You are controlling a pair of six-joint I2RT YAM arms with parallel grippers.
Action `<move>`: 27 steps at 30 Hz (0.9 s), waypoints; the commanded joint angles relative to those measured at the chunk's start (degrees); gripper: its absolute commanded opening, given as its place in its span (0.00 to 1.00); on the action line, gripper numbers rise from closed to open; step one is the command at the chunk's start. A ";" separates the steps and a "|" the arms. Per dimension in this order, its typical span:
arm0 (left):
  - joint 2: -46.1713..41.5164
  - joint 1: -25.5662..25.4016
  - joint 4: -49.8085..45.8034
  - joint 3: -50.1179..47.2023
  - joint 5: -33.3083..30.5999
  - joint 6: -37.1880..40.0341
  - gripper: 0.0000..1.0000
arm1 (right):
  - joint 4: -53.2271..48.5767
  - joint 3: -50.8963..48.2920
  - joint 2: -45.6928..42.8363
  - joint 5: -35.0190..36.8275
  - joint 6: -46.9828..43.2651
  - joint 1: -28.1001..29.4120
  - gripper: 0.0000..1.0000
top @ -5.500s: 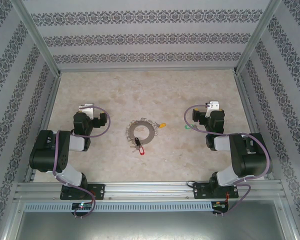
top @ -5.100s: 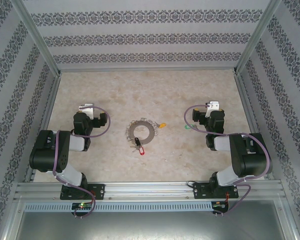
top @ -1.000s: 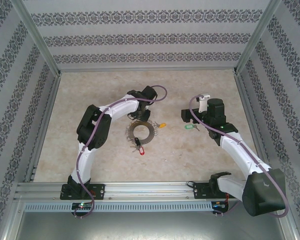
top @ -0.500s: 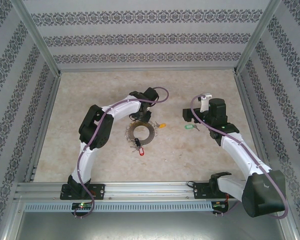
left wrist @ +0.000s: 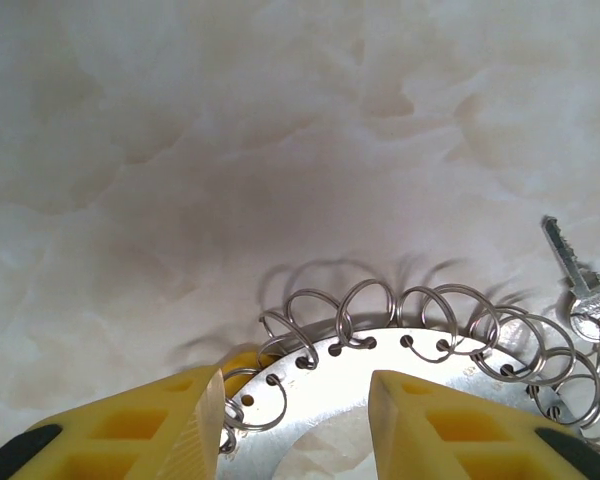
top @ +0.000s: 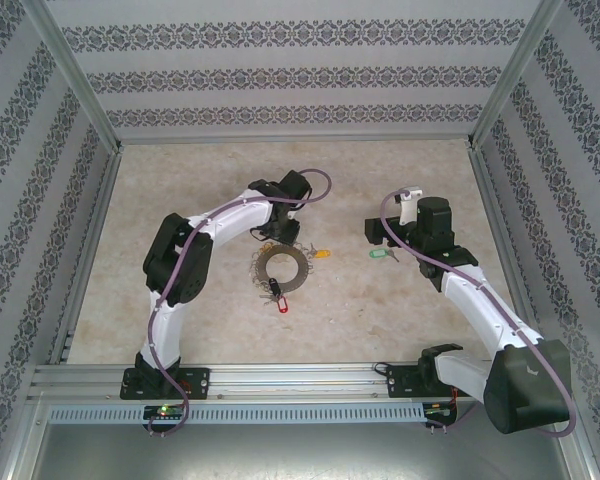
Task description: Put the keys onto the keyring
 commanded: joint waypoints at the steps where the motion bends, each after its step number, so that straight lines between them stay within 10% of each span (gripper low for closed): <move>1: -0.35 0.67 -1.53 -0.06 0.49 -1.22 0.41 | 0.16 -0.18 0.28 -0.84 0.11 -0.15 0.98; 27: 6.27 -0.21 -1.92 3.80 -2.58 -3.07 0.27 | -0.12 -0.62 -1.02 0.58 -0.98 -0.31 0.98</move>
